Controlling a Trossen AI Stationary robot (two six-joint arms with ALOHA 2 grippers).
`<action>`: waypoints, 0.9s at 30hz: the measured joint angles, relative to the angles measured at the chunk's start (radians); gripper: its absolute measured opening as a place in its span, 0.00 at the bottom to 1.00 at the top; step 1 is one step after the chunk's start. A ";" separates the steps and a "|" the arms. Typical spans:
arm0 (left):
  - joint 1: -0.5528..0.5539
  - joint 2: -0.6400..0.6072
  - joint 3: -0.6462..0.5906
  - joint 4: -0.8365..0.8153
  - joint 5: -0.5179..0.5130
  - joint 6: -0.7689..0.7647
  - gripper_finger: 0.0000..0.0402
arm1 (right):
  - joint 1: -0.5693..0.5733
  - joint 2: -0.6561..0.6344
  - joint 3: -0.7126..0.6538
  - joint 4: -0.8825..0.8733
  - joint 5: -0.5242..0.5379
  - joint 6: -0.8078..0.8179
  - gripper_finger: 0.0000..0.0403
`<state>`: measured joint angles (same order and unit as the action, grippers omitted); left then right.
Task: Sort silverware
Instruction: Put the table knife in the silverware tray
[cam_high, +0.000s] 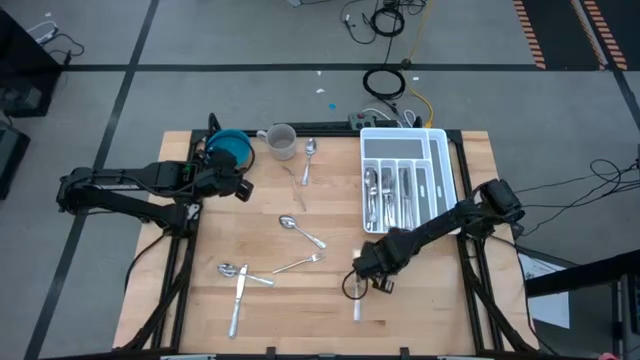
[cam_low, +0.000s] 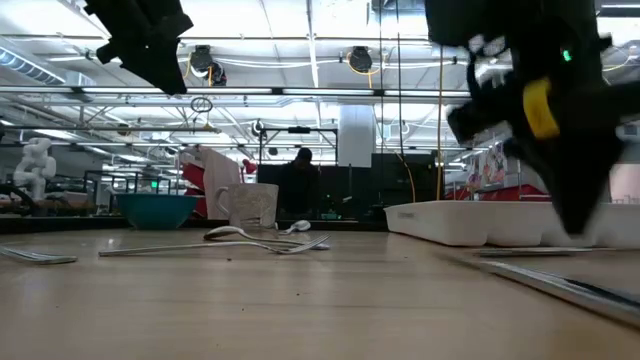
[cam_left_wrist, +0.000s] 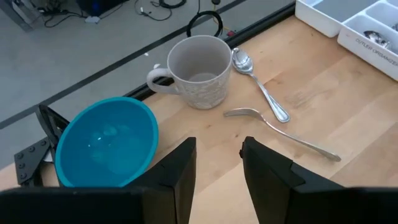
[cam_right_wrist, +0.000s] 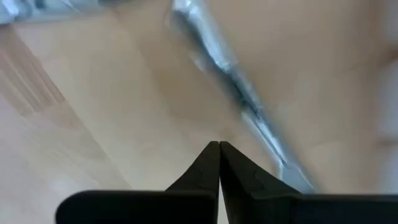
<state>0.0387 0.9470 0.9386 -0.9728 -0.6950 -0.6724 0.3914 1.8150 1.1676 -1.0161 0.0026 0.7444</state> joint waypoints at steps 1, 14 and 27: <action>0.000 0.000 0.000 0.000 -0.001 0.000 0.34 | -0.001 -0.010 0.029 -0.035 0.028 -0.040 0.00; 0.000 0.000 0.000 0.023 -0.002 -0.001 0.34 | -0.118 -0.089 0.110 -0.010 0.109 -0.507 0.21; 0.000 0.000 0.000 0.029 -0.006 -0.001 0.34 | -0.368 -0.032 0.110 0.298 0.094 -0.552 0.40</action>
<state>0.0388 0.9468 0.9386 -0.9439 -0.7007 -0.6739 0.0239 1.7827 1.2778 -0.7179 0.0967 0.1920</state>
